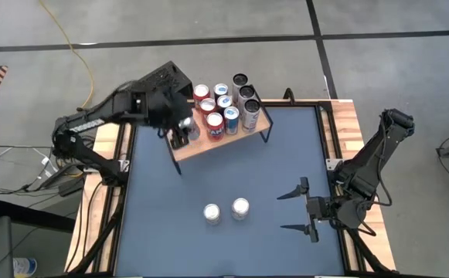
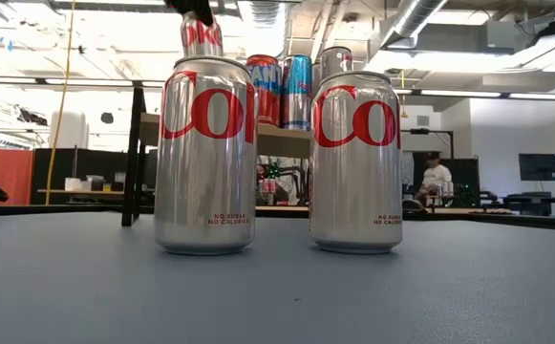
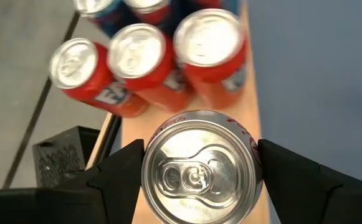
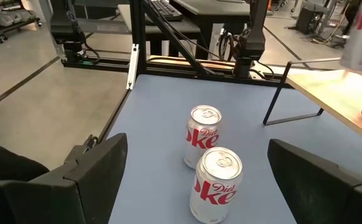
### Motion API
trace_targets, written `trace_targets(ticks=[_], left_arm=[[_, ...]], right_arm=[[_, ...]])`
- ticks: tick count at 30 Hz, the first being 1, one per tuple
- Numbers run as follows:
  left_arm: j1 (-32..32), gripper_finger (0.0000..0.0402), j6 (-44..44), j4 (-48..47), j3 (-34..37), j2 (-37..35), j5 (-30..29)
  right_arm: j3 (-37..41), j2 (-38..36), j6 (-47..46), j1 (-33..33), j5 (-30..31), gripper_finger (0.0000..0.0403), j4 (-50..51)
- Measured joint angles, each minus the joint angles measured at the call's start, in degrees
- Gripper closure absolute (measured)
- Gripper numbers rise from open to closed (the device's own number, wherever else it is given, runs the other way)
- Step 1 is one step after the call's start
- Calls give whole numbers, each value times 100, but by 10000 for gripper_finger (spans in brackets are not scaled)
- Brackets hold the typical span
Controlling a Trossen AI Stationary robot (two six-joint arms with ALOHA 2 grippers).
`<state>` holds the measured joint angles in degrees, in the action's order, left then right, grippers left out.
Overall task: Place canned beverage on shelf
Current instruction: Put the top silver soda can on the shelf
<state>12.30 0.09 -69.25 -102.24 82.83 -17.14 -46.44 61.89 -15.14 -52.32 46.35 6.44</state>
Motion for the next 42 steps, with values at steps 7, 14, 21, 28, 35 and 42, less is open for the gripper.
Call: trace_targets(ticks=[7, 14, 21, 28, 35, 42], left_arm=[[1394, 134, 560, 28, -4, 2, 779], [2045, 131, 1024, 430, -4, 178, 1240], [2189, 130, 1311, 250, -4, 558, 1397], [2249, 127, 1443, 222, -4, 721, 1271], [2372, 131, 1459, 283, -4, 721, 1290], [2382, 130, 1467, 299, -4, 832, 1394]], right_arm=[[0, 0, 4, 41, -1, 23, 2], [0, 0, 6, 221, 0, 23, 67], [2, 0, 7, 381, 0, 23, 144], [2, -2, 7, 379, -2, 23, 149], [2, -1, 7, 379, -2, 23, 149], [2, -2, 7, 379, -2, 23, 149]])
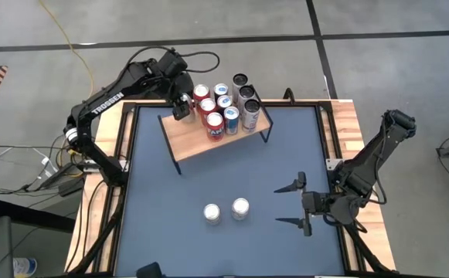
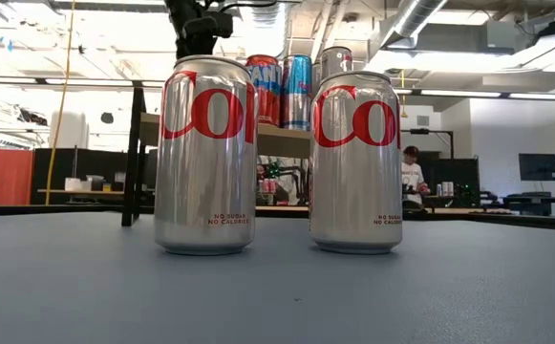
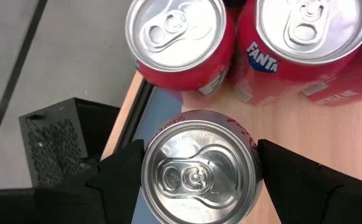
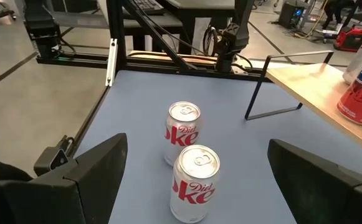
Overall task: Place canned beverage on shelf
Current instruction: Put the top silver soda can on the shelf
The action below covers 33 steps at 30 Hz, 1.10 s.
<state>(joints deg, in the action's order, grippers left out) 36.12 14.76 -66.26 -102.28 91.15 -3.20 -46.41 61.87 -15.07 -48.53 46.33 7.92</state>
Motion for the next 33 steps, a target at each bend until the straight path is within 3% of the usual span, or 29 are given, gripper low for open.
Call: trace_targets(ticks=[18, 33], left_arm=[[-2, 128, 176, -11, 0, 75, 99], [-4, 68, 318, 20, 0, 77, 101]], right_arm=[[0, 0, 0, 0, -2, 23, 70], [0, 1, 0, 0, -141, 23, 61]])
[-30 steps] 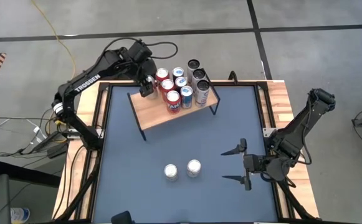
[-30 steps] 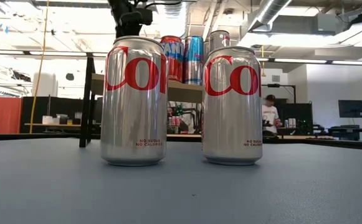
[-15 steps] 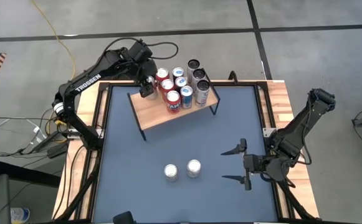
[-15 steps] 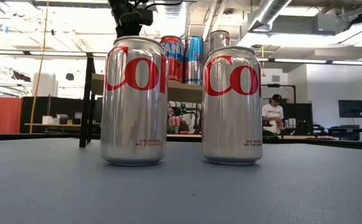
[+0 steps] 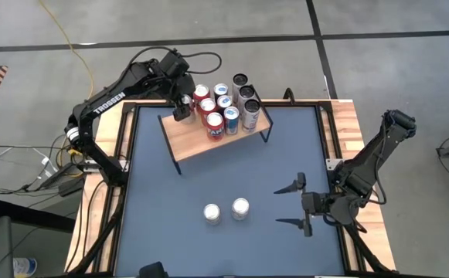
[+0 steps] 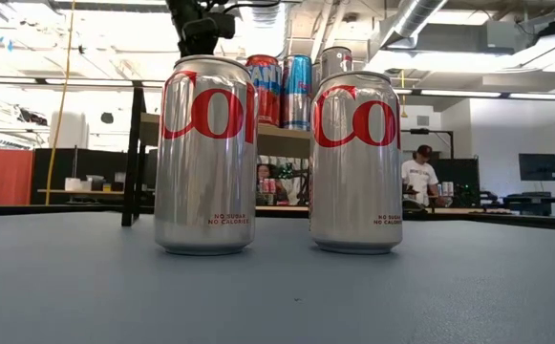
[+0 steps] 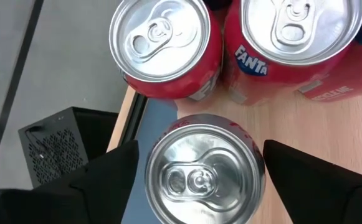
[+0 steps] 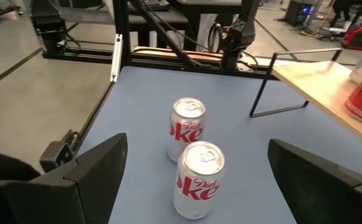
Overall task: Place canned beverage on shelf
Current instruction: Put the top silver soda can on the shelf, then put the left silver soda can on the shelf aligned with the other silver soda can
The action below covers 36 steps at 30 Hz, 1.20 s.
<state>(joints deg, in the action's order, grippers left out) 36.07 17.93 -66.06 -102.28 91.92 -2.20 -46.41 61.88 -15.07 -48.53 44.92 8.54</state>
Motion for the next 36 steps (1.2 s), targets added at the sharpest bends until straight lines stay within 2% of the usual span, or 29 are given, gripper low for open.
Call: trace_targets(ticks=[10, 23, 30, 36], left_arm=[[-1, 67, 149, 1, 0, 0, -157], [-83, 67, 24, -109, -302, -20, -6], [-147, 66, -59, -517, -966, -20, -147], [-736, 67, -410, -1497, -1951, -20, -246]], right_arm=[[0, -1, 0, 0, -8, 23, 0], [0, -1, 0, 0, -8, 23, -10], [0, -1, -2, 0, -10, 23, -22], [0, -1, 0, 0, -10, 23, -21]])
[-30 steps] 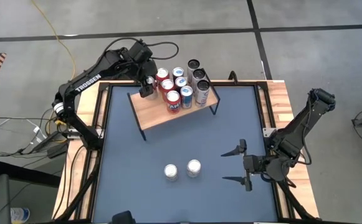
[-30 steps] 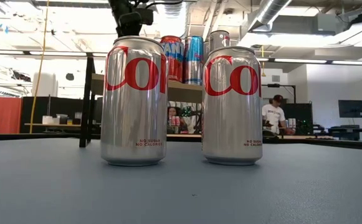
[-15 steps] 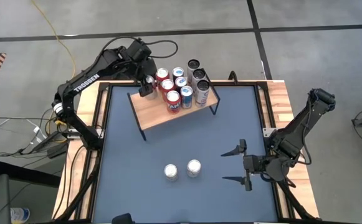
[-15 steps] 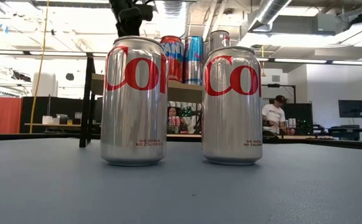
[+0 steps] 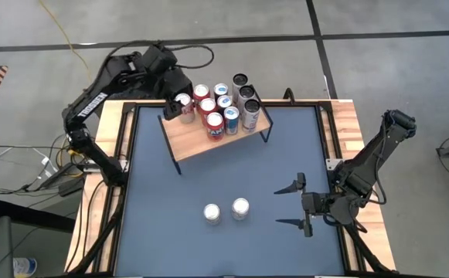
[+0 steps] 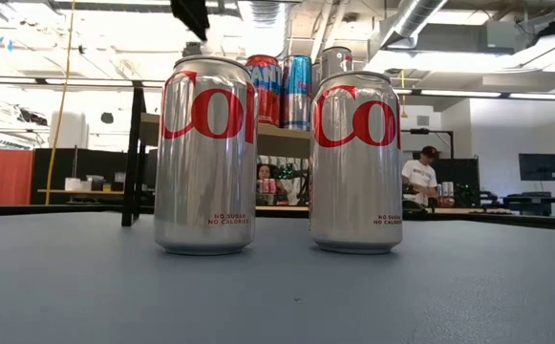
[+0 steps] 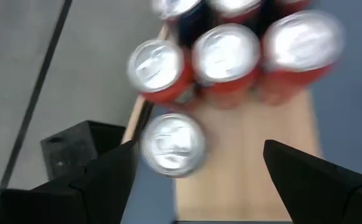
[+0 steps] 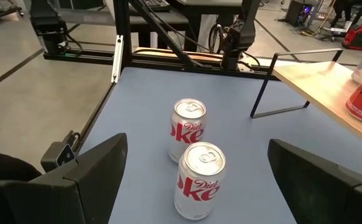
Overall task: Place canned beverage on shelf
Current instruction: Put the left silver soda can on the shelf aligned with the other silver soda can
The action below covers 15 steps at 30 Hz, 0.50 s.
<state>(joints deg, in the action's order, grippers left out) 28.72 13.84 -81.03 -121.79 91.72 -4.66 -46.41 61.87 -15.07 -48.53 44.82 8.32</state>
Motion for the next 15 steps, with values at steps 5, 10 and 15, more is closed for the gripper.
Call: trace_targets(ticks=[5, 10, 15], left_arm=[[-1303, 67, -757, -393, -637, -18, 487], [-3408, 67, -1505, -393, -630, 7, 59], [-5246, 67, -2117, 116, -628, 413, -1430]], right_arm=[[0, 0, 0, 0, 0, 23, -2], [0, 0, 0, 0, 0, 23, -24], [0, 0, 0, 0, 0, 23, -23]])
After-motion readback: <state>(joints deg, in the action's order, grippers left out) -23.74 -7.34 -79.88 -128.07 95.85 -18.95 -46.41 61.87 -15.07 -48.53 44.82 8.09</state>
